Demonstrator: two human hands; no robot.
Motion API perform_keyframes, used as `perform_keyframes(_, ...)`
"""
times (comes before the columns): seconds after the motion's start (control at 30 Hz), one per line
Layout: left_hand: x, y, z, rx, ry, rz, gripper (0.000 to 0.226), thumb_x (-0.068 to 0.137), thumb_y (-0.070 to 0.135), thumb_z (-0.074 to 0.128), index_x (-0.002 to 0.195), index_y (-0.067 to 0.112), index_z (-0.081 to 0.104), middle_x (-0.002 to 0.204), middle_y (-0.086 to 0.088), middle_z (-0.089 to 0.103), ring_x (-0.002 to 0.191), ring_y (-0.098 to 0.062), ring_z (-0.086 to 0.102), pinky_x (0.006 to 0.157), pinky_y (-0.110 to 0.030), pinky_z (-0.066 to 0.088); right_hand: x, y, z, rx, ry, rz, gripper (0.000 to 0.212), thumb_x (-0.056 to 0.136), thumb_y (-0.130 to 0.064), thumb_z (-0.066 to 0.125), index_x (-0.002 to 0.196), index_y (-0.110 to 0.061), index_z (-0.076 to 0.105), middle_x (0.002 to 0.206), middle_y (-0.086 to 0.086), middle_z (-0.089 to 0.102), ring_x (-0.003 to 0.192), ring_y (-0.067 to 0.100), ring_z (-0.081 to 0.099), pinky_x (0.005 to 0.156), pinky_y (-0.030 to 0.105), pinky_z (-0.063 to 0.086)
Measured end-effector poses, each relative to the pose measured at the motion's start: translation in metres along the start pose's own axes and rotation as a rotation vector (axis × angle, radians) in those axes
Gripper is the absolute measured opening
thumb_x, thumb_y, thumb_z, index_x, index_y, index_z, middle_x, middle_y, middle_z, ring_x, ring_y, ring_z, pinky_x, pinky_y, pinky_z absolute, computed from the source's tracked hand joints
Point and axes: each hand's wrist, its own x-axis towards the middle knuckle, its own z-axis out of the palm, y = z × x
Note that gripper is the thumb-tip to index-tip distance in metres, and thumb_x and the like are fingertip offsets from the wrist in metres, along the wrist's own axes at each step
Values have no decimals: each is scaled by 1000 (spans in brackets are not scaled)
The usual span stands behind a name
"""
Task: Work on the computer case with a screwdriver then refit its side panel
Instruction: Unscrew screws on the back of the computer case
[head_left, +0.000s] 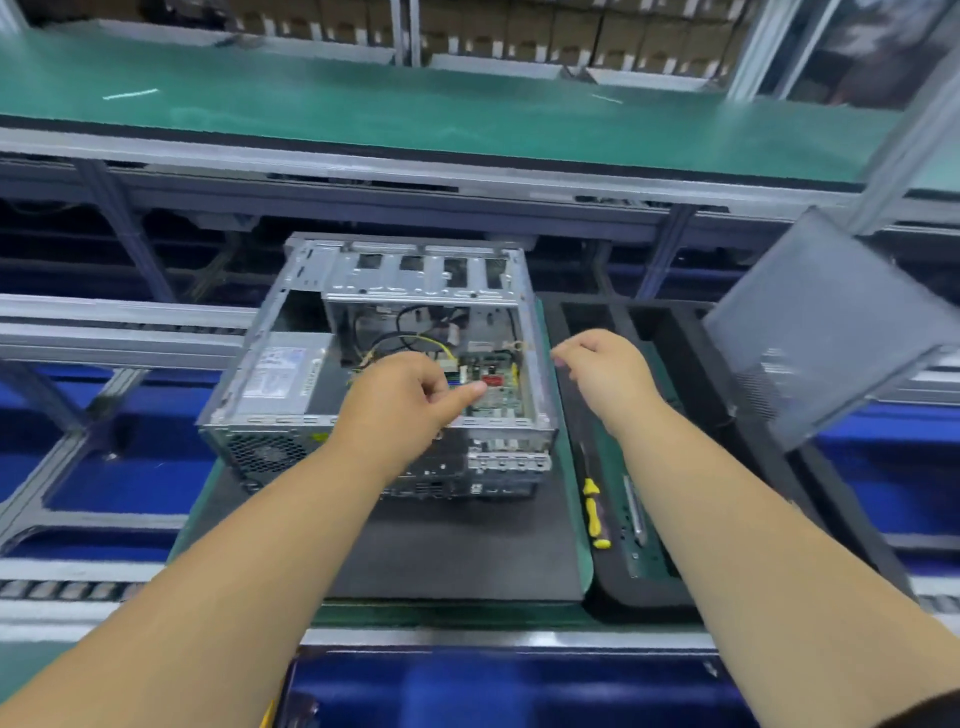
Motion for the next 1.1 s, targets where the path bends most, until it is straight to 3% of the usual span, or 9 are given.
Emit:
perform_keyframes(0.13, -2, 22, 26, -41, -18, 7, 53, 87, 61, 48, 61, 16, 62, 71, 1, 59, 74, -17, 59, 70, -34, 49, -2, 51, -16, -78, -72, 114, 30, 90, -26, 55, 93, 2, 64, 74, 7, 54, 67, 20, 46, 63, 31, 39)
perform_keyframes(0.23, -6, 34, 44, -69, -45, 20, 31, 92, 50, 53, 73, 31, 67, 79, 11, 58, 77, -1, 56, 69, -26, 44, -6, 84, -22, -222, -165, 141, 29, 90, -19, 56, 95, 8, 63, 68, 8, 46, 62, 19, 39, 59, 28, 34)
perform_keyframes(0.37, -11, 49, 66, -67, -33, 84, 6, 88, 34, 65, 84, 34, 68, 84, 18, 59, 83, 1, 55, 74, -18, 40, -15, 108, -22, -335, -314, 207, 30, 89, -30, 69, 74, -6, 60, 63, 4, 50, 55, 21, 45, 59, 26, 41)
perform_keyframes(0.53, -16, 66, 88, -49, -35, 120, 9, 89, 25, 64, 92, 32, 69, 91, 20, 60, 90, -3, 56, 80, -22, 44, -25, 126, -13, -457, -442, 223, 43, 77, -42, 81, 97, -14, 54, 88, 3, 62, 80, 22, 59, 70, 31, 45)
perform_keyframes(0.6, -17, 70, 96, -36, -60, 133, 11, 89, 24, 64, 95, 32, 68, 93, 18, 60, 92, -3, 56, 80, -21, 43, -28, 130, -11, -494, -466, 188, 43, 75, -40, 83, 92, -15, 53, 86, 3, 60, 78, 21, 58, 69, 31, 45)
perform_keyframes(0.83, -20, 81, 111, -28, -79, 226, 16, 90, 19, 63, 104, 25, 69, 97, 16, 60, 97, -5, 53, 94, -29, 43, -25, 135, -15, -406, -441, 221, 20, 79, -21, 67, 81, -16, 48, 78, 6, 59, 64, 22, 53, 63, 29, 44)
perform_keyframes(0.93, -18, 87, 123, -28, -122, 305, 17, 90, 19, 63, 105, 24, 68, 100, 12, 63, 102, -10, 54, 96, -31, 42, -20, 138, -29, -306, -353, 244, 18, 86, -30, 64, 87, -17, 52, 82, 4, 71, 70, 23, 70, 70, 36, 58)
perform_keyframes(1.03, -14, 93, 140, -8, -212, 383, 19, 90, 21, 62, 108, 23, 68, 106, 11, 63, 107, -12, 53, 99, -30, 40, -19, 147, -45, -227, -254, 235, 20, 88, -37, 63, 95, -21, 53, 86, 0, 68, 71, 19, 73, 77, 42, 58)
perform_keyframes(1.1, -12, 94, 155, 0, -264, 418, 19, 90, 22, 62, 109, 23, 66, 108, 11, 63, 109, -13, 53, 101, -32, 40, -18, 153, -54, -234, -189, 211, 21, 86, -39, 65, 95, -22, 56, 85, -1, 65, 73, 18, 68, 69, 36, 54)
